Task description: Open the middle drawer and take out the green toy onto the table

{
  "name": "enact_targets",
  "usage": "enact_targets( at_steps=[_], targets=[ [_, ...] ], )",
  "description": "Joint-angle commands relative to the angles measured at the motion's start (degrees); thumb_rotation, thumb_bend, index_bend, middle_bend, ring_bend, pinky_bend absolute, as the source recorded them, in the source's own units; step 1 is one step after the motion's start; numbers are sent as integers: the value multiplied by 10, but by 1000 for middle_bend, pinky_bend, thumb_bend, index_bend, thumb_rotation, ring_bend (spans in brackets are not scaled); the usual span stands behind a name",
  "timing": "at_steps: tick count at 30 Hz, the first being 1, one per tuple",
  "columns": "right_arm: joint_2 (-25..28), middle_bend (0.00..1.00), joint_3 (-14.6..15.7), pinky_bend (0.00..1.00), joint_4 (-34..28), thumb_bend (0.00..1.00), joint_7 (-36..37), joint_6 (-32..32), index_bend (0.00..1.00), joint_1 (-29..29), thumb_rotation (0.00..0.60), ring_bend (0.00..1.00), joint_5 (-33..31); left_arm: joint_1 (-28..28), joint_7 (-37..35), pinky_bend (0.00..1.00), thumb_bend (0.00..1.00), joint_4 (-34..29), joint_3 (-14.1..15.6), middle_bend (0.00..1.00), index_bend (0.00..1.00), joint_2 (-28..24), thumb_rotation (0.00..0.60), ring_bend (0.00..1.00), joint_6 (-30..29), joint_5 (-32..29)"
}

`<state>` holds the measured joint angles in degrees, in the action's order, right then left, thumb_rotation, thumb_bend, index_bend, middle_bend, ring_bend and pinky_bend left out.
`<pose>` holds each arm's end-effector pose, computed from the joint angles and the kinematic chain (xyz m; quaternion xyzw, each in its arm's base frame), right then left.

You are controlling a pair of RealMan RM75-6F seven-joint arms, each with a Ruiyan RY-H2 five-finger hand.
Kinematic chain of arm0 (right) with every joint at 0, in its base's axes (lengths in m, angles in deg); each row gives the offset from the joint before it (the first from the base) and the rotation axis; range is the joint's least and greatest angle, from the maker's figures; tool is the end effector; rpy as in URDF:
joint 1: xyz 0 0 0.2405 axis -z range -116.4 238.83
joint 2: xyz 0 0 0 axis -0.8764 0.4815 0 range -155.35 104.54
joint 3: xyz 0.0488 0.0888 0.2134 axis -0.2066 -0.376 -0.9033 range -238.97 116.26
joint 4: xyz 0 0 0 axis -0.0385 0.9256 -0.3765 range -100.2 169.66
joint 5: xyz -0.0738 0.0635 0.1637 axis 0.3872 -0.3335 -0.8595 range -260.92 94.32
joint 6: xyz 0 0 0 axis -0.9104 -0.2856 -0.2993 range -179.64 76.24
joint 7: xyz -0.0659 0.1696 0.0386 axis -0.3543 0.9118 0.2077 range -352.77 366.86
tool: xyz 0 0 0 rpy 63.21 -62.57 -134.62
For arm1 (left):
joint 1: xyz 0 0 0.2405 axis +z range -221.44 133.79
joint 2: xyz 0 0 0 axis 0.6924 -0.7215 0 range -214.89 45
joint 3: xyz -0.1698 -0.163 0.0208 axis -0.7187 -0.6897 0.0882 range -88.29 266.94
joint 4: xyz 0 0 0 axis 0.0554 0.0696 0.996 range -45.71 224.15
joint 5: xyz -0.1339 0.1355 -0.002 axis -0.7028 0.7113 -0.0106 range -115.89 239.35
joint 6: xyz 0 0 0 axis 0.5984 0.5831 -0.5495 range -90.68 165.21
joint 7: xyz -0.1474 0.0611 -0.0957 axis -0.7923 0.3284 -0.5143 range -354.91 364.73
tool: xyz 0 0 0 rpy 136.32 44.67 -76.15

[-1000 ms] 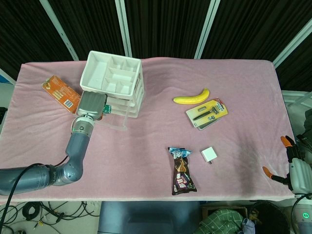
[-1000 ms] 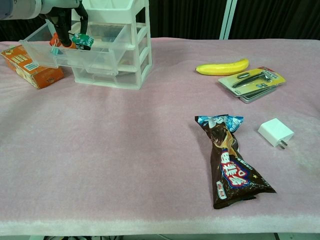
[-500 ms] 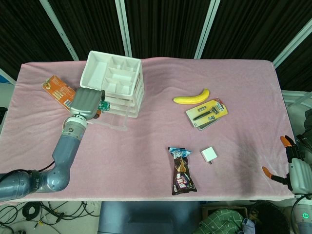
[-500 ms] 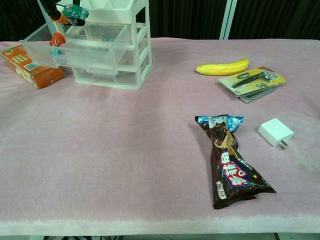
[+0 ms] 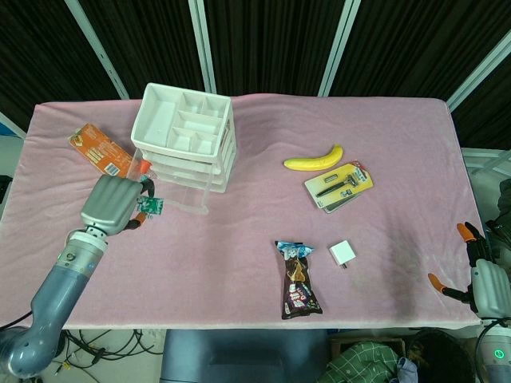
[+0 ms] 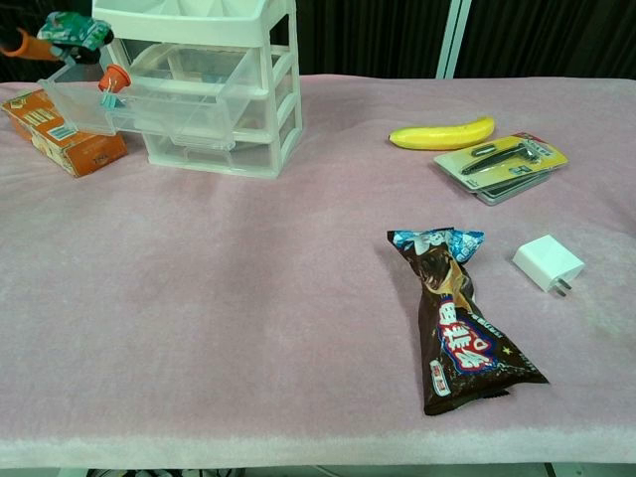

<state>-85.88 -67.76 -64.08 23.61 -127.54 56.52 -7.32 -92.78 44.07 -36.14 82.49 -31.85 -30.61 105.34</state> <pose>-0.3020 -0.2262 0.1699 0.4767 -0.5470 0.4323 0.5354 -0.0897 0.3344 0.1382 -0.7399 -0.3152 -0.3029 0.5113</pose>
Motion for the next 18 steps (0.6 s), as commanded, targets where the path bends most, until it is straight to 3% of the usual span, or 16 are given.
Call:
enact_targets(
  at_steps=[1,5,8,18],
  targets=[
    [0,0,0,137,0,120,-1,0,38,0,600,0,0,56,-33,1000,325,-17,55,1000,505,-12,600,1000,-3,93],
    [-1,0,0,136,0,120,-1,0,38,0,600,0,0,86,-31,1000,325,23,90,1000,504,24,600,1000,-7,162],
    [-1,0,-1,137,0,120,-1,-1,38,0,600,0,-1,98,-31,1000,325,54,104,1000,500,57,600,1000,-2,177],
    [0,0,-1,137,0,120,2,0,38,0,600,0,-2,114,-5,1000,312,189,114,1000,483,195,600,1000,14,175]
  ],
)
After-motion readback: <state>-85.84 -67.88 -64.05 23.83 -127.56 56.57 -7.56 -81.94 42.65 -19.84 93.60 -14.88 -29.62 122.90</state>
